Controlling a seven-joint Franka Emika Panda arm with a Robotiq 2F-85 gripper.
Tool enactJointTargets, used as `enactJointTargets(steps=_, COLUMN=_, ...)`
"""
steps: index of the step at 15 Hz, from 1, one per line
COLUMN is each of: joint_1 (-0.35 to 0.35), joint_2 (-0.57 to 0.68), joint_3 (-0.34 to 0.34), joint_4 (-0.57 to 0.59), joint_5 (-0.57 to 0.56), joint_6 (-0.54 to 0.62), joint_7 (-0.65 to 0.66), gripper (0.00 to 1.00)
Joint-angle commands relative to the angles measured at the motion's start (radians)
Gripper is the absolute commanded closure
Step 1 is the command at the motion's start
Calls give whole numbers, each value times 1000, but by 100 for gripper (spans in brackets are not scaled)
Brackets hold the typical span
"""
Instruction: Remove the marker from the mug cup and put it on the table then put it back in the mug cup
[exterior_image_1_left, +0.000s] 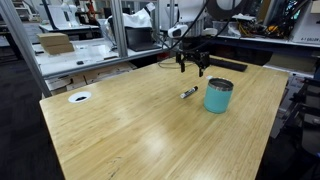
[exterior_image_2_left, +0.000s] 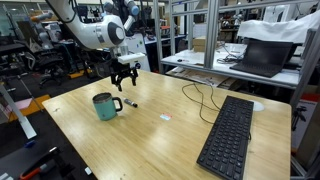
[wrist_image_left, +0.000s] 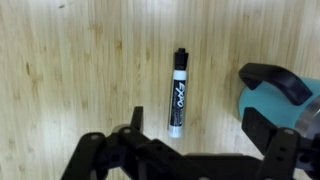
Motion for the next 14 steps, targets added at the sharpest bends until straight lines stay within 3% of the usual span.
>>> enactJointTargets(steps=1, joint_1=-5, joint_2=52, joint_3=30, joint_4=42, joint_5=51, joint_6=28, joint_7=-12, gripper=0)
enactJointTargets(steps=5, joint_1=21, joint_2=104, joint_3=40, joint_4=78, joint_5=65, joint_6=40, joint_7=14, gripper=0)
enactJointTargets(steps=14, joint_1=50, joint_2=128, joint_3=9, joint_4=83, joint_5=-23, joint_6=55, joint_7=-6, gripper=0)
